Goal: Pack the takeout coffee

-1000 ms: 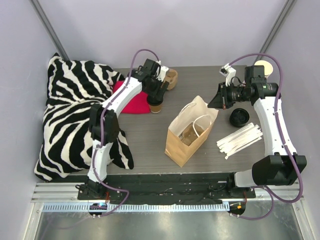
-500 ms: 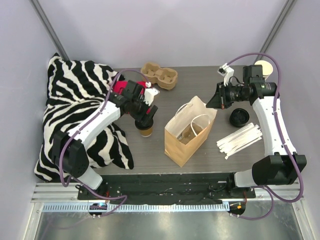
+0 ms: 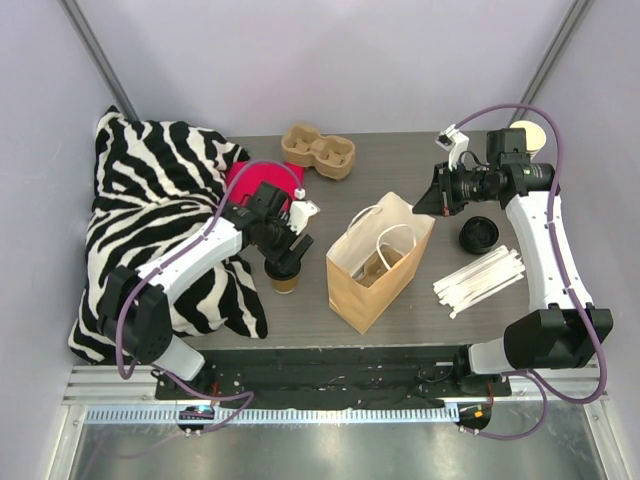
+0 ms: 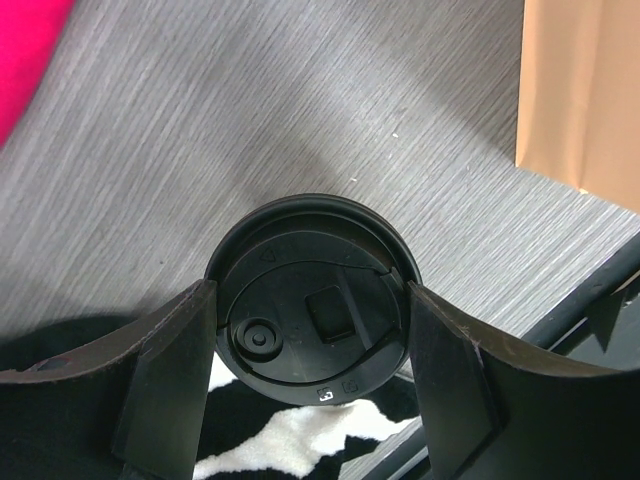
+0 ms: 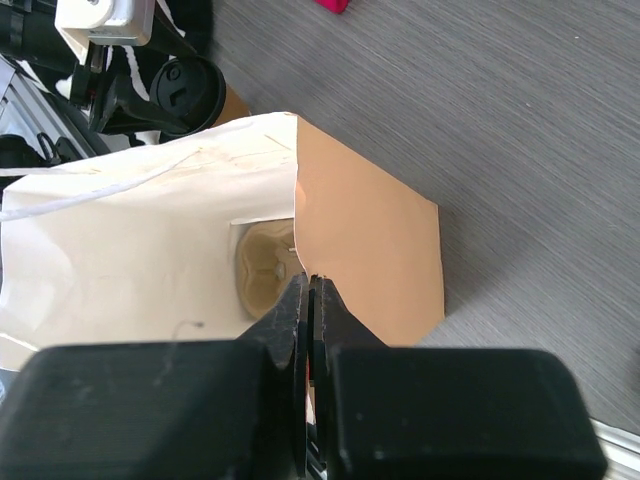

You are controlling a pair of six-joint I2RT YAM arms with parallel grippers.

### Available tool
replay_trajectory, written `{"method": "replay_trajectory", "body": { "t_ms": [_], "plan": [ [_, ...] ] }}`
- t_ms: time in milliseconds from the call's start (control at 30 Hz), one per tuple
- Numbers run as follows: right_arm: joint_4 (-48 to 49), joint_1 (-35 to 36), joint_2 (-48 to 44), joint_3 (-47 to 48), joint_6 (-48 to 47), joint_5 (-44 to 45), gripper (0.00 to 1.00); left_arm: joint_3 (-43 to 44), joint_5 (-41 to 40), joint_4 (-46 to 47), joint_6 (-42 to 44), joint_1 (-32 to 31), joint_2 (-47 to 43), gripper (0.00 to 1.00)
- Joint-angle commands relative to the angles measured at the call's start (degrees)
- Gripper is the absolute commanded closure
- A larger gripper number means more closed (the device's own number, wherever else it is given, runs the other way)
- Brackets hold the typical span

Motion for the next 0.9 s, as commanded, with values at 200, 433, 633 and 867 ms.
{"method": "replay_trajectory", "body": {
  "t_ms": [200, 433, 633, 867],
  "plan": [
    [0.1, 0.3, 0.4, 2.8, -1.3, 0.0, 0.99, -2.0, -2.7, -2.2, 3.8, -0.9, -4.6, 0.31],
    [0.0, 0.3, 0.5, 3.0, -1.4, -0.1, 0.99, -2.9, -3.2, -3.2, 3.9, -0.9, -5.3, 0.23],
    [-0.2, 0.3, 0.5, 3.4, -1.5, 0.0, 0.99, -3.0, -3.5, -3.8, 4.2, -0.9, -5.5, 0.19],
    [-0.2, 0.3, 0.3, 3.4, -1.6, 0.0, 0.99, -3.1, -3.9, -4.4, 3.9, -0.9, -6.0, 0.18]
  ]
}}
